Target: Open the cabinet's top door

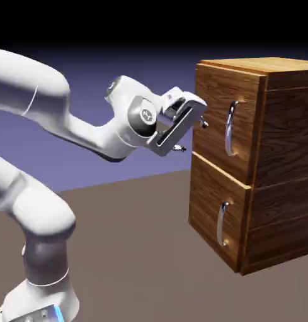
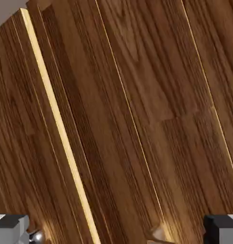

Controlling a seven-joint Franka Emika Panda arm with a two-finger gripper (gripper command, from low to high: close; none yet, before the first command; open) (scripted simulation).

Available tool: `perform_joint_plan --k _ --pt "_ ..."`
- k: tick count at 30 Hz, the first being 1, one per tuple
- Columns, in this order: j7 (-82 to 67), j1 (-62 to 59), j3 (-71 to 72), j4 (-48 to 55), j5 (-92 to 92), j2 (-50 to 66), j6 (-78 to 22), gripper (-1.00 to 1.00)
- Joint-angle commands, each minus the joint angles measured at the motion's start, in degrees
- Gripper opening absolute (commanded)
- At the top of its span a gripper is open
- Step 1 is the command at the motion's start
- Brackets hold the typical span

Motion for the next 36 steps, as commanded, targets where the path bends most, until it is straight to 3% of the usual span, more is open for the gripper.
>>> perform_joint_plan --k 1,36 --pt "-0.9 0.8 -0.8 0.2 -2.5 -0.3 -0.3 0.0" --pt "-30.6 27.6 -29.7 7.7 -89.7 -12.5 -9.8 0.0"
